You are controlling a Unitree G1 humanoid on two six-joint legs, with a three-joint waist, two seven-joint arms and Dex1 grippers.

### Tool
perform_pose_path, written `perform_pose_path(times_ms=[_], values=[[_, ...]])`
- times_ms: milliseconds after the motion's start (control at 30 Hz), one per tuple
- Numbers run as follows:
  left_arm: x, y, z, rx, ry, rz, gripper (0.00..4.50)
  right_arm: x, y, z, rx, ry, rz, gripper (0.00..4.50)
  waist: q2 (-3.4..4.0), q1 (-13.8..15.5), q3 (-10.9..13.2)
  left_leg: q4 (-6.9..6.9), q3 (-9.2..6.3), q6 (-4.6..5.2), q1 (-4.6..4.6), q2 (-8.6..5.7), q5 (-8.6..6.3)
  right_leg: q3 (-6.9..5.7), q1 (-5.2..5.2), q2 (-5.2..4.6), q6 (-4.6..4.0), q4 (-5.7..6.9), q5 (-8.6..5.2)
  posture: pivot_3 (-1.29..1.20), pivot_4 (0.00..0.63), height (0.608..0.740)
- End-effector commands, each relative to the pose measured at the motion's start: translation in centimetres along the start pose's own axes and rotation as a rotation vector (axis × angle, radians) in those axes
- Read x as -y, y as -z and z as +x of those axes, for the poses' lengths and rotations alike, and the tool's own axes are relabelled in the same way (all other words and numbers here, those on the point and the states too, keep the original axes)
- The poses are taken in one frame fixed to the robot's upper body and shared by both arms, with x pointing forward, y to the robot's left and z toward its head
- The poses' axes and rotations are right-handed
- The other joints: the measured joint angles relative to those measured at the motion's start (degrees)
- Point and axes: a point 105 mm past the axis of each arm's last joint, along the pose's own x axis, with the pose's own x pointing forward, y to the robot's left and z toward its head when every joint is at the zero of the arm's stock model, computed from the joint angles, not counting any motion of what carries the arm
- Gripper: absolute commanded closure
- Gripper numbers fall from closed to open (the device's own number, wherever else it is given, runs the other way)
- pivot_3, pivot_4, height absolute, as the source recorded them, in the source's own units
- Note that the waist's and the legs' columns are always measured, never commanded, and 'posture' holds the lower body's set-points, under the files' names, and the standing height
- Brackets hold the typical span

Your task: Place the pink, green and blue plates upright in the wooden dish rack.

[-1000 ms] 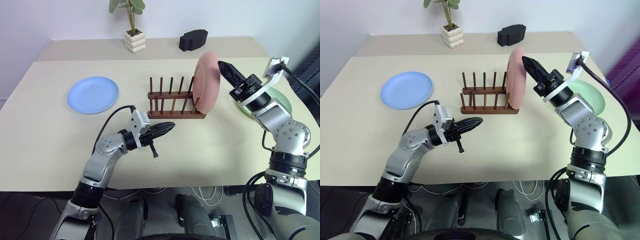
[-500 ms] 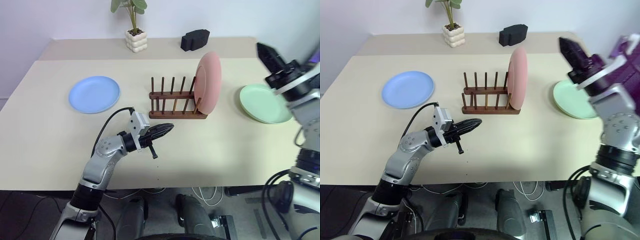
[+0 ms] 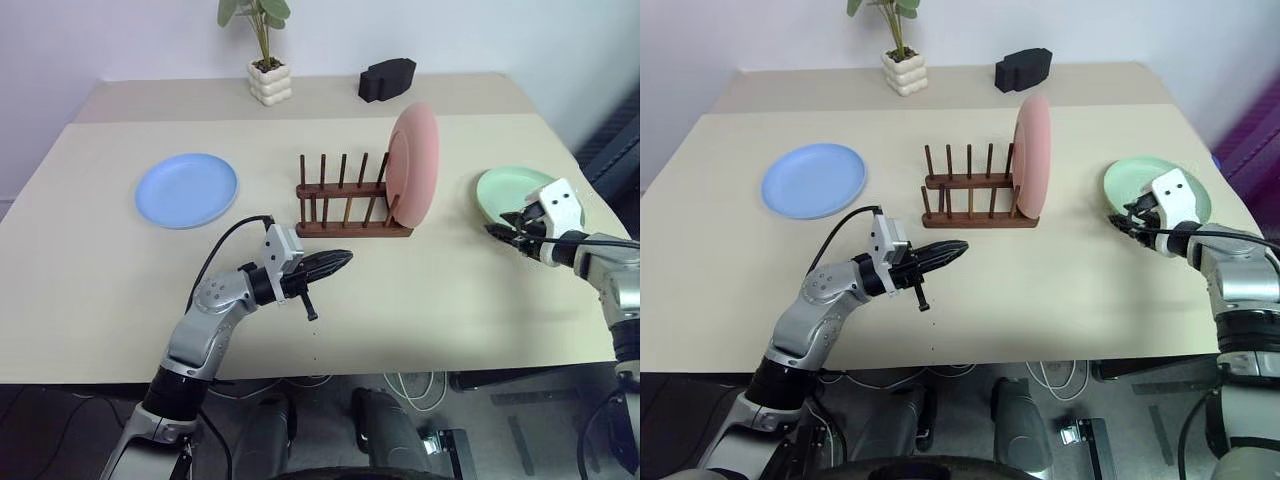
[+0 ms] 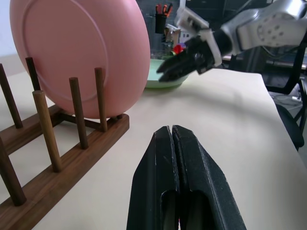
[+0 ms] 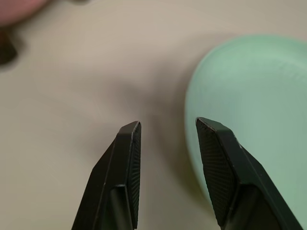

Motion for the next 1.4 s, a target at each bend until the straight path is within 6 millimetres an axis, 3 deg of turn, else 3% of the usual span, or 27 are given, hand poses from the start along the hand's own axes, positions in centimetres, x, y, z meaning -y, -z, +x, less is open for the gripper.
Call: perform_pose_path(times_ms=[33,233,333,400,600,700,867,1000,1100,1233,1400], values=[[0.3,-1.0,0.0,0.028,0.011,0.028,4.50,1.1,-0.7,0.2,0.021,0.035,-0.039,2.70,0.00,0.0,0.0,0.00,0.00,0.00,0.00,0.00,0.00,0.00,0.00,0.00,0.00,0.00,0.00,0.00,0.150,0.731],[0.3,-0.9,-0.1,0.023,0.002,0.027,4.50,1.8,0.9,1.1,-0.026,0.063,-0.044,2.70,0.00,0.0,0.0,-0.02,0.00,0.00,0.02,-0.01,0.00,0.01,0.00,0.01,0.00,0.00,0.01,0.00,0.150,0.731],[0.2,-0.9,-0.1,0.021,-0.001,0.028,4.50,1.9,1.0,1.3,-0.032,0.065,-0.043,3.56,0.00,-0.1,0.0,-0.01,0.03,0.00,0.02,-0.01,0.00,0.04,0.00,0.01,0.00,0.00,0.01,0.00,0.150,0.731],[0.2,-0.9,-0.1,0.020,-0.003,0.029,4.50,1.9,1.0,1.4,-0.030,0.063,-0.044,4.47,0.00,-0.1,0.0,-0.01,0.04,0.00,0.03,-0.02,0.00,0.04,0.00,0.01,0.00,0.01,0.01,0.00,0.150,0.731],[0.2,-0.9,-0.1,0.022,-0.003,0.031,4.50,2.1,-0.1,1.3,0.029,0.090,-0.084,4.47,-0.03,0.0,0.0,0.00,0.05,0.00,0.06,-0.02,0.00,0.06,0.04,-0.01,0.00,0.01,0.01,0.00,0.150,0.731],[0.1,-1.0,-0.1,0.026,-0.006,0.033,4.50,2.7,-3.4,0.7,0.165,0.157,-0.168,4.47,-0.02,0.0,0.0,0.00,0.05,0.00,0.06,-0.02,0.00,0.06,0.04,0.00,0.00,0.02,0.01,0.00,0.150,0.731],[-0.5,-1.6,-0.4,0.046,-0.036,0.054,4.50,3.0,-12.5,-1.9,0.519,0.276,-0.261,4.47,0.02,-0.4,0.0,-0.03,0.09,0.00,0.10,-0.01,0.00,0.09,0.02,0.02,0.01,0.08,0.02,0.00,0.150,0.731],[-1.4,-2.4,-0.8,0.054,-0.063,0.081,4.50,1.1,-19.6,-4.8,0.777,0.244,-0.299,4.47,0.03,-0.3,0.0,-0.03,0.08,0.00,0.10,0.01,0.00,0.09,0.00,0.03,0.03,0.10,0.03,0.00,0.150,0.731],[-1.8,-2.6,-1.1,0.049,-0.080,0.096,4.50,-1.9,-24.3,-7.5,0.987,0.096,-0.264,4.47,0.03,-0.1,0.0,-0.02,0.06,0.00,0.09,0.03,0.00,0.08,0.00,0.02,0.03,0.10,0.02,0.00,0.150,0.731],[-2.1,-2.4,-1.6,0.040,-0.097,0.099,4.50,-7.2,-27.6,-10.5,1.178,-0.233,-0.142,4.47,0.02,0.1,0.0,-0.03,0.00,0.00,0.07,0.05,0.00,0.07,0.00,0.01,0.04,0.10,0.02,0.00,0.150,0.731],[-2.2,-2.5,-2.1,0.046,-0.127,0.101,4.50,-12.9,-28.3,-11.7,1.237,-0.633,0.129,4.47,0.02,0.0,0.0,-0.02,-0.09,0.01,0.06,0.07,0.00,0.06,-0.01,-0.02,0.00,0.10,0.02,0.00,0.150,0.731]])
